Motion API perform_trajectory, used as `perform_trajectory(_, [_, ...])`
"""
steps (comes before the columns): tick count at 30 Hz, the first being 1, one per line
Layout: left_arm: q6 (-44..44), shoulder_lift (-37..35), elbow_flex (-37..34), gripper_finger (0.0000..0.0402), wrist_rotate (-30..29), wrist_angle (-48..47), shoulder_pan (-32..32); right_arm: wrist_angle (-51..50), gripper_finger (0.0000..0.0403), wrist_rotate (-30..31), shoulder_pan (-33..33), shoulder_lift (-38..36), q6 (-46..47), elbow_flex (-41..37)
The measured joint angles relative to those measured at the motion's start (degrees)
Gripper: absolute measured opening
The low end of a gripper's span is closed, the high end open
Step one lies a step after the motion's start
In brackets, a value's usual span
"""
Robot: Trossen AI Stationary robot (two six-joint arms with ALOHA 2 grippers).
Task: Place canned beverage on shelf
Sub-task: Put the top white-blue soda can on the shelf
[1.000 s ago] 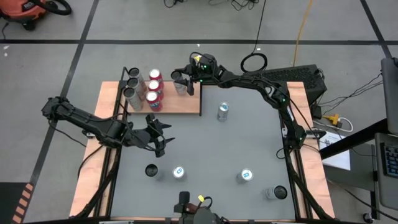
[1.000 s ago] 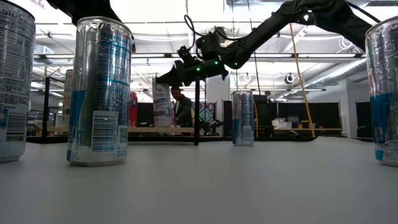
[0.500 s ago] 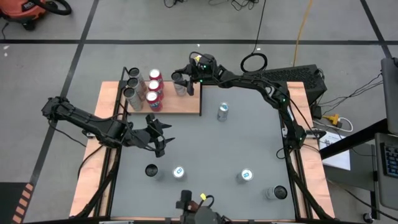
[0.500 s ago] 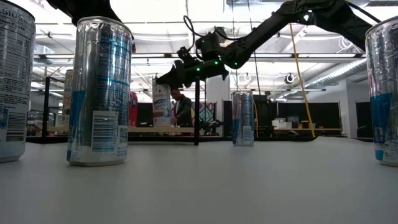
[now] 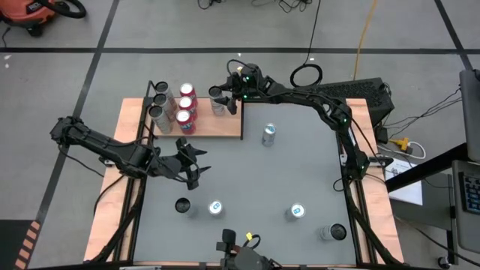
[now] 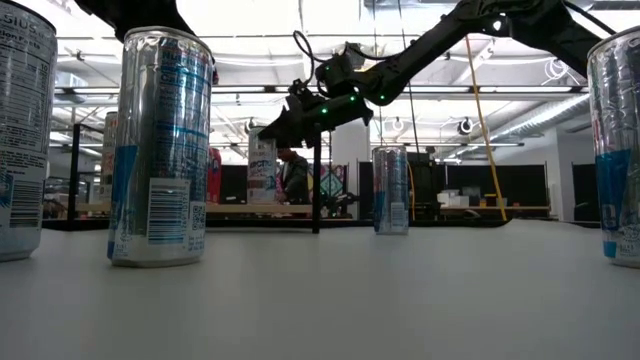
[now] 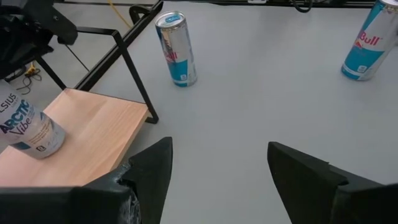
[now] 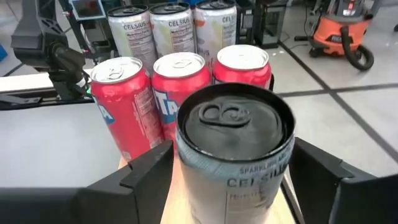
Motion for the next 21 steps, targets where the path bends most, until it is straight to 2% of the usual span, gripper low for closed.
perform_trajectory(4, [0.0, 0.0, 0.0, 0.026, 0.0, 0.0, 0.0, 0.1, 0.0235, 0.0, 0.0, -0.2, 0.4, 0.0])
perform_trajectory(13, [0.0, 0.0, 0.0, 0.026, 0.0, 0.0, 0.0, 0.5, 0.0165, -0.1, 0.1, -0.2, -0.6, 0.0])
perform_trajectory(21, [0.0, 0.0, 0.0, 0.026, 0.0, 0.0, 0.0, 3.2, 0.0168, 0.0, 0.3, -0.2, -1.2, 0.0])
